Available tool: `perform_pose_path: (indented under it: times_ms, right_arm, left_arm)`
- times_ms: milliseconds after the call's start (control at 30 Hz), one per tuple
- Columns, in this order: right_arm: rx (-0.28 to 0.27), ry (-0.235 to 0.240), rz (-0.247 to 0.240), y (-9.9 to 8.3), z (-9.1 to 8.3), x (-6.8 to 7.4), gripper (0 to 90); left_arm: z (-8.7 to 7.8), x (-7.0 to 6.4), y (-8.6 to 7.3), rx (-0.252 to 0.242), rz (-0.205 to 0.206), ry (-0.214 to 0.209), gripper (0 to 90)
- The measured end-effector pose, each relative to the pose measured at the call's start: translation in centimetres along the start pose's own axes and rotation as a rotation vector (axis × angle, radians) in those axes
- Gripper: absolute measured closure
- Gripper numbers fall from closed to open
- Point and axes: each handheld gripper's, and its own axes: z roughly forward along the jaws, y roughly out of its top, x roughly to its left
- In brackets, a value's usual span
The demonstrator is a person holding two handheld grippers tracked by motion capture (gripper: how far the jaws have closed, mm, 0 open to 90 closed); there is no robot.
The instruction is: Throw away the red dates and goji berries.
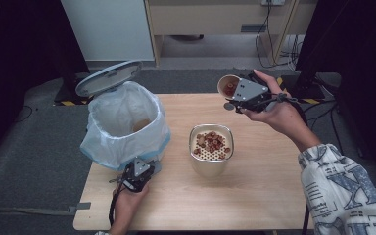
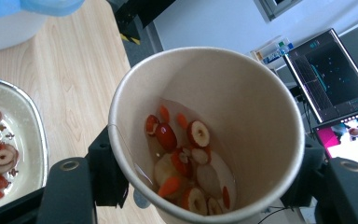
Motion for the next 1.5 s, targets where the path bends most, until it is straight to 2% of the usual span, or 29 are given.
perform_pose_path:
  times_ms: [300,567,1067,1500]
  right_arm:
    - [0.015,0.003,-0.062,-0.2,0.4,1.2,33.1]
    - [0.019,-0.006,-0.112,0.3,0.2,1.6,33.1]
    - [0.02,-0.011,-0.124,0.4,-0.1,1.7,33.0]
    - [0.037,-0.044,-0.241,1.5,-1.0,2.2,33.1]
  left_arm:
    - [0.0,0.0,0.0,0.002,-0.004,0.0,89.7]
    - [0.0,0.0,0.0,0.001,-0.004,-0.002,89.6]
    - [0.0,0.0,0.0,-0.001,-0.007,-0.005,89.7]
    - [0.0,-0.1,0.0,0.0,-0.007,-0.005,89.7]
